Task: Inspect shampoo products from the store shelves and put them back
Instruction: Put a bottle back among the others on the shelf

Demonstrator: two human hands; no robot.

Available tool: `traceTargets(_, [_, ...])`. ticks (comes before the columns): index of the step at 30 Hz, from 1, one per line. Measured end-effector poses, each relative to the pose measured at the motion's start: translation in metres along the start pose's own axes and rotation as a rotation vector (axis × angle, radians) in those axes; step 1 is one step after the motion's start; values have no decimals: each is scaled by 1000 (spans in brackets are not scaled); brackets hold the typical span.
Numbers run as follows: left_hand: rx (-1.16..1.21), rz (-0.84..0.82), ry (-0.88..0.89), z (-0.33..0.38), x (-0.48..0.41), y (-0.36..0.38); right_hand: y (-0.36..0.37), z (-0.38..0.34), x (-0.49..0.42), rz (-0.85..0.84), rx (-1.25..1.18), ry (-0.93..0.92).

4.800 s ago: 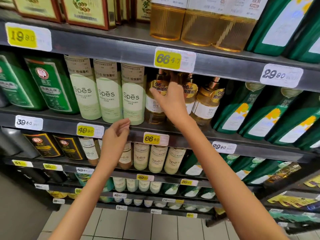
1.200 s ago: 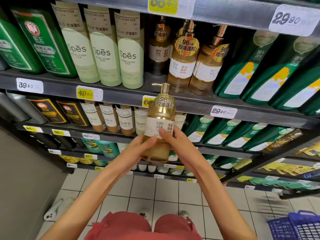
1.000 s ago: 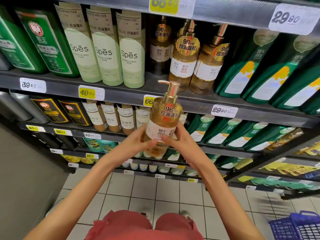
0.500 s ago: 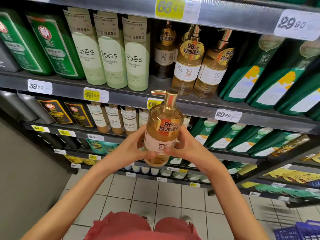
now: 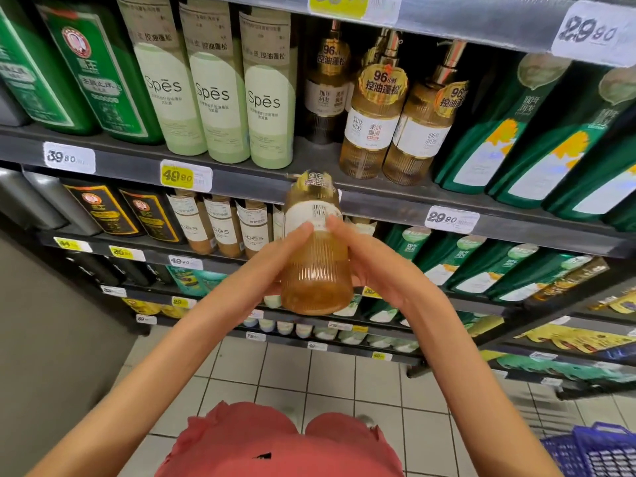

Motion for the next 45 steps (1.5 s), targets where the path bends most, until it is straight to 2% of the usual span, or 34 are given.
traceTargets(3, [-157,149,140,-2,-4,-5,2,15,4,52,-90,-158])
traceTargets(5, [-217,165,223,4,-10,-5,2,12,0,114,-156,-242])
traceTargets(11, [-325,208,402,44,-49,-13,-12,-35,-31,290,-124,-399])
traceTargets(17, [-411,271,540,73,-76,-19,-27,-67,-47,416,3,-520])
traceTargets(21, [-343,304,548,70,-97,-22,-29,-72,-56,545,150,-577])
traceTargets(26, [-266,356,579,58,-115,-23,-29,-72,-70,650,271,-562])
traceTargets(29, [-274,404,599,52,-121,-25,-24,-68,-74,726,175,-590])
traceTargets(32, [-346,561,605,42,-123,-22,-16,-66,-79,818,51,-617])
traceTargets(36, [-390,747,602,38,-126,-13,-12,-64,-88,893,65,-624])
traceTargets(39, [-376,791,595,38,-131,-10,-16,-59,-90,885,82,-601])
traceTargets(45, [-413,824,562,36,-139,-6,-33,-46,-89,763,161,-466])
Point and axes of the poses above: each hand's wrist, its own x-axis away from the middle knuckle, its own y-axis out of the palm, z = x × y, the point moved 2 cm from there along -x, towards the middle knuckle, and after that the axes turned 1 degree about y, right-handed, at the moved point
